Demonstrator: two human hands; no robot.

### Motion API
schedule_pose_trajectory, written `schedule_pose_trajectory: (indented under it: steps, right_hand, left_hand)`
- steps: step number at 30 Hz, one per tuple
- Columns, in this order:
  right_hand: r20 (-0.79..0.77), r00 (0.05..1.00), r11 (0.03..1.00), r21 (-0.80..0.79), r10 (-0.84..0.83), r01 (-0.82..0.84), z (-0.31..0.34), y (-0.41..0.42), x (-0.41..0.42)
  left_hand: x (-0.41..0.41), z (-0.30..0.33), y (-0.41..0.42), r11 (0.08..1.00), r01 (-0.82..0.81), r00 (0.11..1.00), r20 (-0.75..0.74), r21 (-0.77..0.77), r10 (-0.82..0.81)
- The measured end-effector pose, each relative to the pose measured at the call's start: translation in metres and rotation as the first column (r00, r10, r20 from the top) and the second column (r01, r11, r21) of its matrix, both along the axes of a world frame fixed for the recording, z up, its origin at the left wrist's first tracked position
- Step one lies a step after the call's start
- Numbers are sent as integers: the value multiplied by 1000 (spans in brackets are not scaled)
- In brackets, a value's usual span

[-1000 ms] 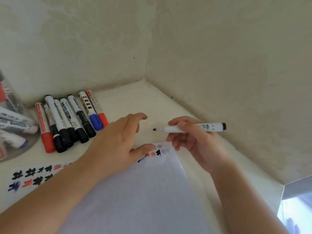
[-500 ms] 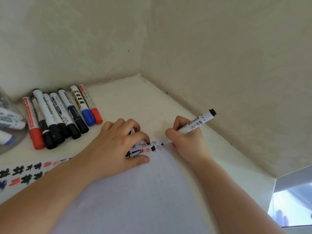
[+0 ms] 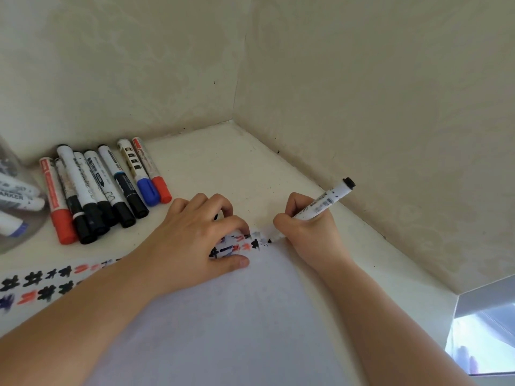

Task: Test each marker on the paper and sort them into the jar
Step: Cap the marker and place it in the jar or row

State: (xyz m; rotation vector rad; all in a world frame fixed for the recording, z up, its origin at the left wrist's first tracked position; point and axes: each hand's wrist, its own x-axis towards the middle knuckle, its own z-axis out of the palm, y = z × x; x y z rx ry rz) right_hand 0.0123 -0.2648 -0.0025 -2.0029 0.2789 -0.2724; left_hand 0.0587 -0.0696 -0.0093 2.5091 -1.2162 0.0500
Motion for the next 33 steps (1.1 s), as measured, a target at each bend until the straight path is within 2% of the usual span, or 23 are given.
schedule_pose_trajectory:
  steps: [4, 9, 21, 24, 27, 30, 33]
  right_hand:
    - [16, 1000, 1000, -29, -5, 5, -1, 1, -1]
    - [29, 999, 999, 28, -26, 25, 1, -2, 1]
    - [-46, 998, 999, 13, 36, -36, 2, 0, 0]
    - [-4, 1000, 994, 106, 2, -2, 3, -2, 0]
    - [86, 995, 952, 305, -43, 14, 5, -2, 1]
    - [132, 985, 905, 397, 109, -153, 10, 6, -1]
    - [184, 958, 856, 433, 221, -281, 12, 15, -5]
  left_hand:
    - [0, 0, 0, 1000, 0, 999, 32, -9, 0]
    - [0, 1, -1, 1000, 1, 1000, 31, -10, -1]
    - [1, -1, 0, 1000, 2, 998, 57, -15, -1]
    - [1, 0, -1, 999, 18, 998, 60, -33, -16]
    - [-2, 1, -2, 990, 37, 999, -8, -139, -39]
    - [-4, -1, -3, 950, -15, 984, -173, -313, -41]
    - [-3, 0, -4, 933, -14, 978, -198, -361, -62]
